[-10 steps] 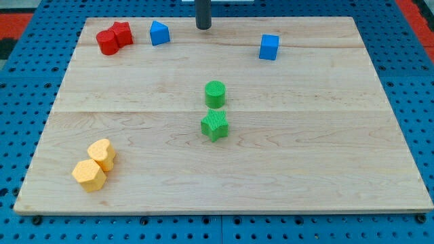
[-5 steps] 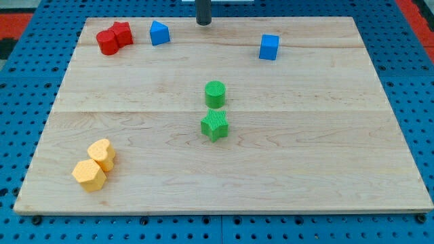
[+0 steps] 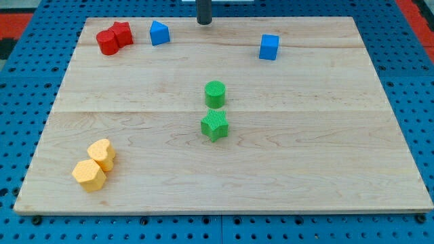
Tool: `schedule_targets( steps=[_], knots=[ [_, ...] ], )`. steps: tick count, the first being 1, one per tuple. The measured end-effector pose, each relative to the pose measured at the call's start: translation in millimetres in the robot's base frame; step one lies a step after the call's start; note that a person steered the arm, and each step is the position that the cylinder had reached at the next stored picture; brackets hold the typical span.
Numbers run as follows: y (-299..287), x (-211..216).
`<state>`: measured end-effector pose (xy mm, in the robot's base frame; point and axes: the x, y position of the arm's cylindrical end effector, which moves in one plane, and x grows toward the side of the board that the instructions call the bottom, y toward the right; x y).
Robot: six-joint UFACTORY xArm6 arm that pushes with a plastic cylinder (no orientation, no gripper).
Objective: Push the triangle to the top left side of the green circle
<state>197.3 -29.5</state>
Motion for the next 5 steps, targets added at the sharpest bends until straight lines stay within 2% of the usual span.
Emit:
schedule_targets(
  steps=[5],
  knots=[
    [-4.8,0.0]
  ],
)
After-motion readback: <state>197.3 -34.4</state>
